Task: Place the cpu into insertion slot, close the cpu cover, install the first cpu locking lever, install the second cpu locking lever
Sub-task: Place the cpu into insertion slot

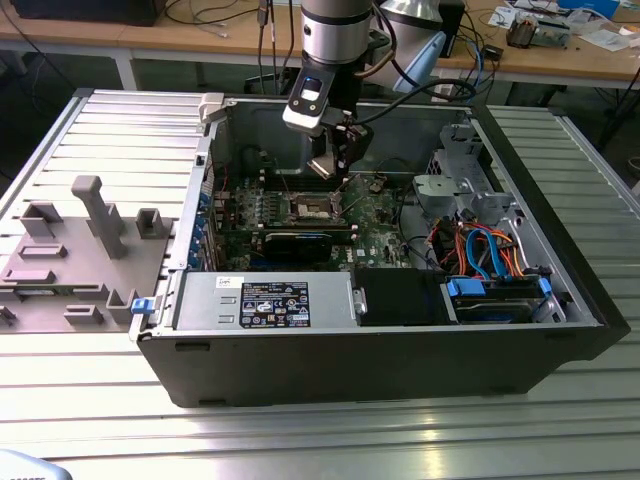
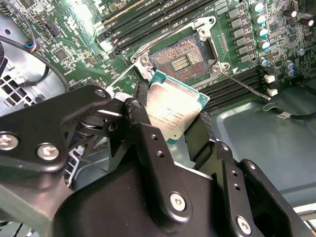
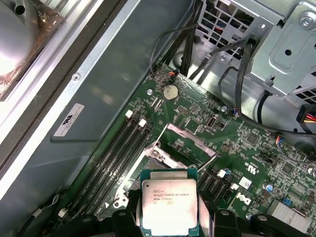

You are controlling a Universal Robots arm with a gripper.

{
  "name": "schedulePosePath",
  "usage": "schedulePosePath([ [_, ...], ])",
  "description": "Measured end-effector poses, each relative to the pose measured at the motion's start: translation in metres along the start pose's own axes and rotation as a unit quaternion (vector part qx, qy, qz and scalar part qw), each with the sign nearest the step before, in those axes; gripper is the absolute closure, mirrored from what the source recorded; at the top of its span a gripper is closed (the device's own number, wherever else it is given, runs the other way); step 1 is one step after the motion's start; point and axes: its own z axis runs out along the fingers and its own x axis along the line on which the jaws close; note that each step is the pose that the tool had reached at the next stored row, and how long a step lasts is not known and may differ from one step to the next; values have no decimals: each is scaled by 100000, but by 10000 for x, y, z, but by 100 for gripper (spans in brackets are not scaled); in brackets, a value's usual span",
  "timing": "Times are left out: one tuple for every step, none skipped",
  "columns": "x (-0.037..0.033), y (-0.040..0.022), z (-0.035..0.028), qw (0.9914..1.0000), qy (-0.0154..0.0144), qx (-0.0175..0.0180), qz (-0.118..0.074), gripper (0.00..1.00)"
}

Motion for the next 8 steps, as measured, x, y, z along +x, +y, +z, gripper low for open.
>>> schedulePosePath([
  [0, 0, 0, 100000, -7, -4, 61, 45],
  [0, 0, 0, 100000, -10, -4, 109, 45],
  [0, 0, 0, 100000, -17, -7, 183, 45],
  [0, 0, 0, 100000, -24, -4, 241, 45],
  [0, 0, 0, 99999, -28, -8, 322, 45],
  [0, 0, 0, 99999, -34, -10, 378, 45],
  [0, 0, 0, 99999, -39, -10, 431, 45],
  [0, 0, 1, 99999, -42, -13, 497, 45],
])
